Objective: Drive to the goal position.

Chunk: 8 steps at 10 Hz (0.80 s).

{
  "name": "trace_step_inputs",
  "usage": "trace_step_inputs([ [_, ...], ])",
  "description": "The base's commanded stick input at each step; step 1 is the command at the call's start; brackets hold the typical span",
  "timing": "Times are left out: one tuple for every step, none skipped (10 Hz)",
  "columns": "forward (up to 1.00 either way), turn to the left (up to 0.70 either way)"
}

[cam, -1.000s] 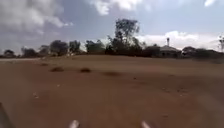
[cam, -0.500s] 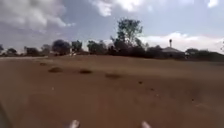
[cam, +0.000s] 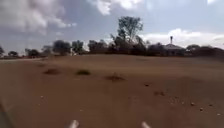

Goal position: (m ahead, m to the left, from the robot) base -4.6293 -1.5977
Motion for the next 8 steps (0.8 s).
trace_step_inputs([
  [0.70,0.00],
  [0.70,0.00],
  [0.70,0.00],
  [0.70,0.00],
  [0.70,0.00],
  [0.70,-0.09],
  [0.70,-0.27],
  [0.70,-0.27],
])
